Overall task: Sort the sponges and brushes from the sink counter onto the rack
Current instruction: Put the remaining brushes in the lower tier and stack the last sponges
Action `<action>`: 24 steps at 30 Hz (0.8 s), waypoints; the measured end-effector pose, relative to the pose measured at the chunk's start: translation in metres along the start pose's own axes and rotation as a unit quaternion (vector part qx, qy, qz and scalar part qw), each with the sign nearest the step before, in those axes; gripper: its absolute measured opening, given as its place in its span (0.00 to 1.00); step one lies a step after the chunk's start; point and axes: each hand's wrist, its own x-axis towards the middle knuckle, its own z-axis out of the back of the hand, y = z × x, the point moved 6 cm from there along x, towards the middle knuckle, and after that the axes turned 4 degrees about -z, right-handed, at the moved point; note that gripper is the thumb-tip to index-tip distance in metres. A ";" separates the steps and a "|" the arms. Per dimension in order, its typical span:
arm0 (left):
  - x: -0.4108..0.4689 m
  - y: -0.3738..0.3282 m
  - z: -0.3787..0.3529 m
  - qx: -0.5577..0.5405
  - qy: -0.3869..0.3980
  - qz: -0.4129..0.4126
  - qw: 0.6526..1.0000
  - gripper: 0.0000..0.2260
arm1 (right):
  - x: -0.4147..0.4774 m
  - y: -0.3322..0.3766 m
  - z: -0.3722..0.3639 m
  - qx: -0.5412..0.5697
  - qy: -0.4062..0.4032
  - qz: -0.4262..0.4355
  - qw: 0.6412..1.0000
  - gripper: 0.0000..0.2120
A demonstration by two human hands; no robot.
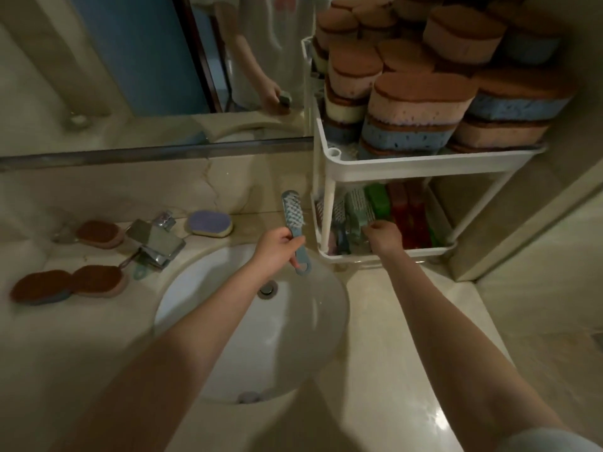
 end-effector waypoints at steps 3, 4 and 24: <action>-0.003 0.003 0.003 -0.004 -0.011 0.005 1.000 0.07 | 0.020 0.003 -0.006 -0.097 0.013 -0.002 0.995 0.10; -0.004 0.006 0.003 -0.003 -0.012 0.009 1.000 0.08 | 0.025 0.002 -0.008 -0.116 0.015 -0.003 0.993 0.10; -0.041 0.012 -0.039 0.050 0.099 0.018 0.994 0.06 | 0.023 0.001 -0.021 -0.323 0.021 0.139 0.936 0.09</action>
